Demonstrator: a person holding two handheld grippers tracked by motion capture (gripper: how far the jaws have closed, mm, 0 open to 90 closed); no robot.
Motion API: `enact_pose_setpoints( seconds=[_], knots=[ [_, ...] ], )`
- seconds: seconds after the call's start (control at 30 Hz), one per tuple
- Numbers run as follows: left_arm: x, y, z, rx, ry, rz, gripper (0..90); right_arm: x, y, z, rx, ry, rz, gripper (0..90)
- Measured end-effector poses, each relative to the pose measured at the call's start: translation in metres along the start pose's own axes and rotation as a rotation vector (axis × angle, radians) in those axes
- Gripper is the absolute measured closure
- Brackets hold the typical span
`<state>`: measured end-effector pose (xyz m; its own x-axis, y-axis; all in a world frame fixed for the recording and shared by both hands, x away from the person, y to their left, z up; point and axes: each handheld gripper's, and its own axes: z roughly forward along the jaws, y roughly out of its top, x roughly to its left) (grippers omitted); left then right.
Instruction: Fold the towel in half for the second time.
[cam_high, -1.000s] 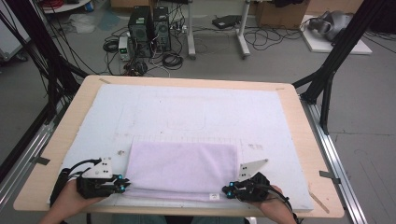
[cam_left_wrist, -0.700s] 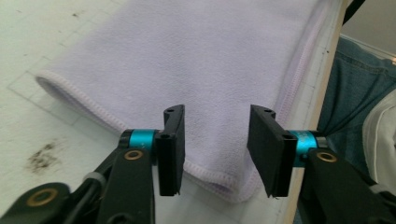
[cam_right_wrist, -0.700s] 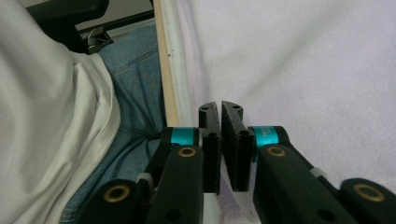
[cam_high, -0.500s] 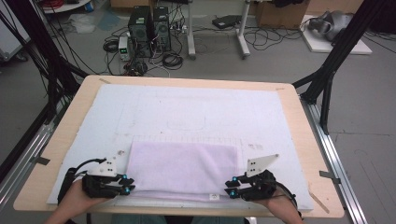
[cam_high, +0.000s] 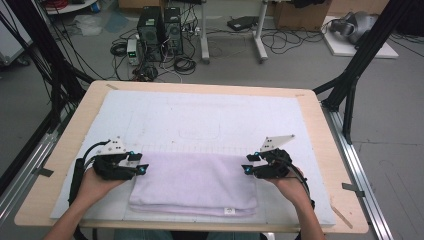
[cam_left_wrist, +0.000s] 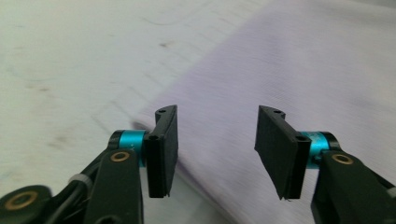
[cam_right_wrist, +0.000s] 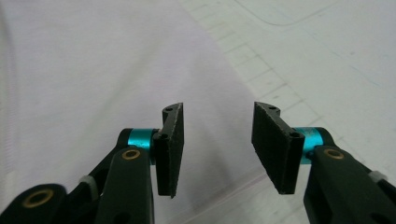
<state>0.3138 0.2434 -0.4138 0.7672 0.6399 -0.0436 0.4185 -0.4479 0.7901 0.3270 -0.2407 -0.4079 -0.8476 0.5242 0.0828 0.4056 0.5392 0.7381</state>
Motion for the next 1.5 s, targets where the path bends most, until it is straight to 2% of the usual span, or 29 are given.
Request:
enact_pose_setpoints(
  seconds=[0.1,0.2,0.27,0.33,0.37,0.4,0.5,0.6,0.73,0.87,0.93,1.07,1.13,1.17,1.2,1.23,1.27,1.3,1.33,1.4,1.43,1.5],
  knots=[
    [0.008,-0.001,0.012,0.031,0.032,-0.022,46.3,-0.013,-0.002,0.008,0.015,-0.011,0.026,50.1],
    [0.015,-0.004,0.023,0.082,0.039,-0.049,44.4,-0.023,-0.007,0.017,0.042,-0.008,0.051,47.5],
    [0.02,-0.006,0.029,0.1,0.029,-0.079,41.4,-0.026,-0.008,0.022,0.06,0.0,0.066,46.7],
    [0.022,-0.007,0.032,0.101,0.012,-0.098,42.9,-0.028,-0.01,0.028,0.07,0.018,0.077,47.5],
    [0.022,-0.007,0.032,0.092,-0.012,-0.107,46.5,-0.029,-0.011,0.029,0.078,0.027,0.085,49.9],
    [0.022,-0.007,0.032,0.087,-0.027,-0.101,54.6,-0.03,-0.011,0.031,0.074,0.045,0.094,53.5],
    [0.019,-0.006,0.029,0.076,-0.034,-0.08,74.2,-0.031,-0.013,0.032,0.049,0.096,0.099,71.3],
    [0.015,-0.005,0.027,0.07,-0.011,-0.07,79.6,-0.028,-0.011,0.03,0.051,0.1,0.095,79.4],
    [0.015,0.004,0.023,0.007,0.044,-0.066,81.4,-0.025,-0.003,0.024,0.042,0.043,0.048,80.5],
    [0.027,0.025,0.022,-0.048,0.116,-0.085,81.5,-0.037,0.016,0.015,0.015,-0.021,0.051,80.4],
    [0.035,0.041,0.024,-0.067,0.146,-0.084,81.5,-0.046,0.03,0.011,-0.008,-0.057,0.049,80.5],
    [0.053,0.071,0.029,-0.081,0.19,-0.068,81.5,-0.065,0.056,0.008,-0.022,-0.101,0.045,80.0],
    [0.065,0.081,0.034,-0.082,0.212,-0.084,79.3,-0.075,0.067,0.009,-0.028,-0.129,0.045,73.0],
    [0.071,0.084,0.037,-0.075,0.237,-0.105,73.9,-0.08,0.069,0.01,-0.044,-0.151,0.062,62.9],
    [0.075,0.085,0.039,-0.073,0.259,-0.135,63.3,-0.086,0.07,0.012,-0.046,-0.168,0.093,58.3],
    [0.078,0.083,0.039,-0.069,0.255,-0.153,57.1,-0.091,0.069,0.013,-0.05,-0.16,0.109,58.0],
    [0.079,0.08,0.04,-0.058,0.241,-0.169,55.2,-0.092,0.068,0.015,-0.044,-0.159,0.118,56.6],
    [0.078,0.078,0.04,-0.034,0.225,-0.16,53.9,-0.093,0.066,0.016,-0.03,-0.154,0.128,54.1],
    [0.076,0.074,0.038,-0.032,0.221,-0.143,53.1,-0.092,0.064,0.017,-0.016,-0.141,0.133,53.4],
    [0.069,0.064,0.035,-0.036,0.194,-0.135,53.0,-0.086,0.059,0.018,-0.006,-0.131,0.12,52.8],
    [0.067,0.061,0.034,-0.014,0.172,-0.128,52.8,-0.083,0.057,0.017,-0.005,-0.123,0.121,52.4],
    [0.057,0.052,0.029,-0.018,0.164,-0.099,53.2,-0.074,0.052,0.017,-0.004,-0.108,0.111,52.5]
  ],
)
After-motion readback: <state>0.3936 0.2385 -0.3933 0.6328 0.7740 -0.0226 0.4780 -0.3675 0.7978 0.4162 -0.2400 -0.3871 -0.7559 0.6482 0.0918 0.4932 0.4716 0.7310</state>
